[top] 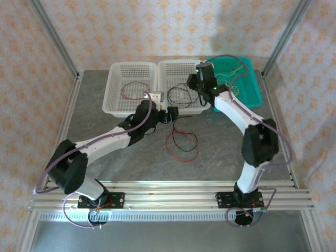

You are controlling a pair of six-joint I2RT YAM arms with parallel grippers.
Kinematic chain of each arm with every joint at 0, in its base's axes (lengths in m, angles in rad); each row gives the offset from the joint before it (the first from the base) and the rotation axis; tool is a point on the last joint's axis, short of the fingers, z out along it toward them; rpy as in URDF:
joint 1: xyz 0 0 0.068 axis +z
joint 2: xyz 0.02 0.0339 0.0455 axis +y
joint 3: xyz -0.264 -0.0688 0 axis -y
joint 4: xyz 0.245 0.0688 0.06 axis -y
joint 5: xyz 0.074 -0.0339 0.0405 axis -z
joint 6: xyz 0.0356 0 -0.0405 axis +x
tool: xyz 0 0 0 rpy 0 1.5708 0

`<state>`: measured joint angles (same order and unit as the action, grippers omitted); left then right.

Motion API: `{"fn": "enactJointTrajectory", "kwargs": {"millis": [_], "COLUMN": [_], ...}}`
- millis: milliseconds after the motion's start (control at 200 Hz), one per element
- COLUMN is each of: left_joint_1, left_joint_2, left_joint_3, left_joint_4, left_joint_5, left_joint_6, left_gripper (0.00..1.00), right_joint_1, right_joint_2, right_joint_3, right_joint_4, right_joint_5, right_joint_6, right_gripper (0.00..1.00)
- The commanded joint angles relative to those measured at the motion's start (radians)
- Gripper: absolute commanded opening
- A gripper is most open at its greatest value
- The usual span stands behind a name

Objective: Untangle the cables

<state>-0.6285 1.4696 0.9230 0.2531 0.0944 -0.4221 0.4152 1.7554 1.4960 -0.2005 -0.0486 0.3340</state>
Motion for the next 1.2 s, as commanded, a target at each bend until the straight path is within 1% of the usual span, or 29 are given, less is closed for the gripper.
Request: {"fn": "enactJointTrajectory", "kwargs": {"millis": [0,190,340,456,601,811,831,951,1071,1197], "left_joint_1": [-0.016,-0.04,-0.067,-0.091,-0.128,-0.213,-0.22,-0.276,-0.321,-0.36], "left_joint_2": [-0.066,-0.162,-0.216,-0.231,-0.21,-0.154,-0.149,-0.124,-0.104,-0.098], "left_joint_3": [-0.046,-0.142,-0.213,-0.248,-0.266,-0.283,-0.286,-0.303,-0.321,-0.346], "left_joint_4": [-0.022,-0.035,-0.025,-0.019,-0.026,-0.013,-0.009,0.021,0.053,0.102], "left_joint_5": [-0.039,-0.061,-0.08,-0.094,-0.104,-0.135,-0.138,-0.162,-0.175,-0.188], "left_joint_6": [-0.007,-0.044,-0.09,-0.113,-0.126,-0.158,-0.188,-0.227,-0.267,-0.31], "left_gripper": [0.84,0.84,0.84,0.83,0.82,0.82,0.81,0.81,0.8,0.8], "right_joint_1": [0.039,0.103,0.132,0.145,0.149,0.157,0.158,0.17,0.19,0.212], "right_joint_2": [-0.128,-0.302,-0.422,-0.48,-0.54,-0.57,-0.57,-0.568,-0.549,-0.513], "right_joint_3": [-0.135,-0.337,-0.492,-0.571,-0.66,-0.735,-0.741,-0.769,-0.794,-0.821], "right_joint_4": [0.1,0.13,0.139,0.095,0.021,-0.117,-0.125,-0.184,-0.207,-0.192], "right_joint_5": [0.015,0.018,0.019,0.008,0.033,0.038,0.038,0.044,0.041,0.014], "right_joint_6": [-0.055,-0.085,-0.055,-0.027,0.02,0.089,0.095,0.118,0.137,0.141], "right_gripper": [0.35,0.34,0.34,0.33,0.25,0.23,0.23,0.23,0.23,0.23]}}
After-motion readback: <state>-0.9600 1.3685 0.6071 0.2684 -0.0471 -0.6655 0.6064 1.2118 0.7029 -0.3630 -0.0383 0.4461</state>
